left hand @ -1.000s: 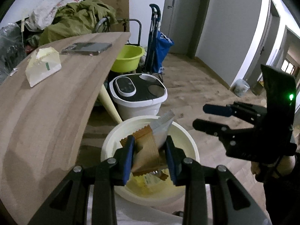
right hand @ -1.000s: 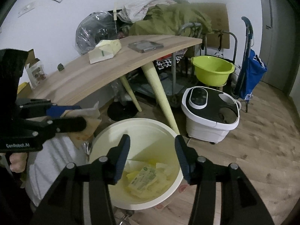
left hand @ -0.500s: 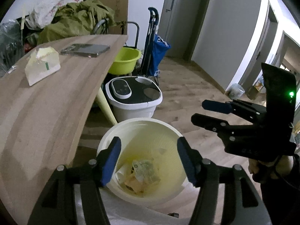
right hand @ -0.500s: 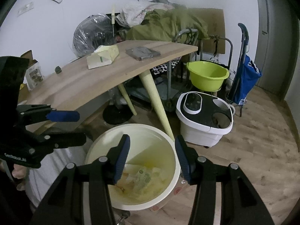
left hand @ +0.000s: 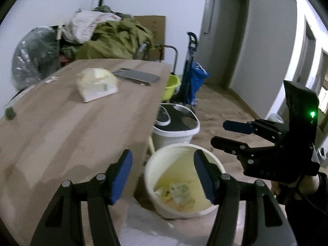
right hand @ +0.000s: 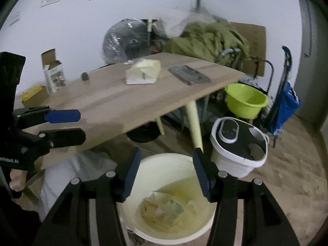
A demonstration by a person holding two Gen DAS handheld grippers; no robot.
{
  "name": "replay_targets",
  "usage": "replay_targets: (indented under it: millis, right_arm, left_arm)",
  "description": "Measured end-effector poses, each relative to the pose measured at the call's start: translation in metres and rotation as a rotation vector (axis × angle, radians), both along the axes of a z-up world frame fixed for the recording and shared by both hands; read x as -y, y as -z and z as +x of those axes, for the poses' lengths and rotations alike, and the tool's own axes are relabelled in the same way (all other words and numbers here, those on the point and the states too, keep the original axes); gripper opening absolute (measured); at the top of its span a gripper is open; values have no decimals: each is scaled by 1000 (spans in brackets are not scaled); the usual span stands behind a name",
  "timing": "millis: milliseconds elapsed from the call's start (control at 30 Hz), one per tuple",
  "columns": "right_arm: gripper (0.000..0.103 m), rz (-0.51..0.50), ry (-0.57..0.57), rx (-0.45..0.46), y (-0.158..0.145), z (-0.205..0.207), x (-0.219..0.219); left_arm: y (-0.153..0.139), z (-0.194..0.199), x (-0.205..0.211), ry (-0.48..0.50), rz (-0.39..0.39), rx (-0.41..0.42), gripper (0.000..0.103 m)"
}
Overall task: Collect trash
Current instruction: 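Move both tools back over the table toward the bubble wrap and packets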
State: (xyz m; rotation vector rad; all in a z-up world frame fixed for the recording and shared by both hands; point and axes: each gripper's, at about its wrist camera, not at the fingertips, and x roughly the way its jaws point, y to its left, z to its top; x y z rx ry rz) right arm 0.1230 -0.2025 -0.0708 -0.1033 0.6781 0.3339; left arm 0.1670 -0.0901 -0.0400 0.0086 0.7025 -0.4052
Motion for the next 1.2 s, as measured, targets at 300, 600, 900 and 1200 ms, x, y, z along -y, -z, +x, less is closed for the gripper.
replay_targets:
  millis: [300,600,900,1200]
  right_arm:
    - [54,-11,-148,19,-9,12,-59]
    - [54,-20,-320,22,-14,20,-130]
    - [54,-27,-491,11,-18,24,-206]
    - [54,-68,-675,-33,-22,22,-290]
  left_arm:
    - [-8,-25,-67,-171,-12,24,62]
    - [-11,-56,-133,-355,-17,37,62]
    - [-15,-91,-191,-523,-22,52,62]
    - [-15,-125,-246,-683,-21,40,62]
